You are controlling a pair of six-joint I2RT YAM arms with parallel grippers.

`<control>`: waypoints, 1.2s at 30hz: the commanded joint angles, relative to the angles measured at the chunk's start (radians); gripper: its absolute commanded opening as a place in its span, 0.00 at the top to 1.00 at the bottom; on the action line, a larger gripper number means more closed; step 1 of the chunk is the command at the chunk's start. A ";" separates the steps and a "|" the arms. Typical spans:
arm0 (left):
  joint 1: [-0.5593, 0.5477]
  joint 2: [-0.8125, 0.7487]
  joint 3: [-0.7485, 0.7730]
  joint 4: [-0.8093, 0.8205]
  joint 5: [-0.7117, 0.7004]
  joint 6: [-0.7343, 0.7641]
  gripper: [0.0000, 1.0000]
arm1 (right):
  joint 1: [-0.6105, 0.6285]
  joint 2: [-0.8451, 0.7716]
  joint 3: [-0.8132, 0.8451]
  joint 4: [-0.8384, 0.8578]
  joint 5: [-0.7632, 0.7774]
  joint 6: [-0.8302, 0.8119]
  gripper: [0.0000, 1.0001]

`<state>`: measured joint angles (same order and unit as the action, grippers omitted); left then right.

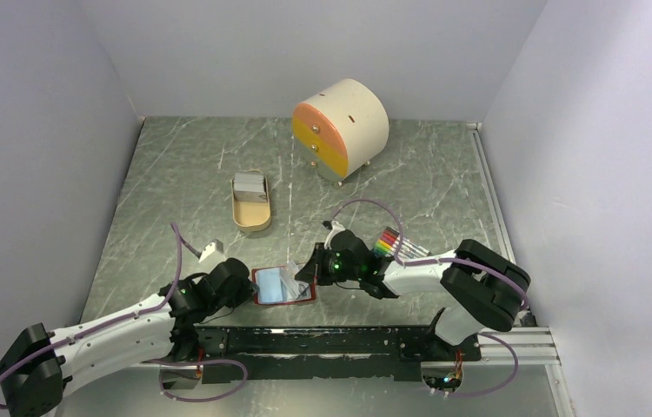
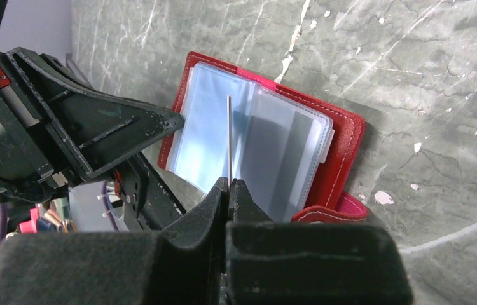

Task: Put the credit cards into the card holder
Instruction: Adjust the credit card in the storage box.

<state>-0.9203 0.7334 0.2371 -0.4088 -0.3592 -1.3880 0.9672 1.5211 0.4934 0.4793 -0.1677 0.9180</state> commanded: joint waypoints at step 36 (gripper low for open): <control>-0.006 -0.095 -0.005 -0.042 -0.015 -0.001 0.91 | -0.133 0.369 0.845 -0.449 -0.170 -1.010 0.98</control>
<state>-0.9203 0.6704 0.2363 -0.4236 -0.3595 -1.3884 0.8364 1.7943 1.1999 0.1596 -0.3157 0.1158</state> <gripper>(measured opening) 0.096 0.026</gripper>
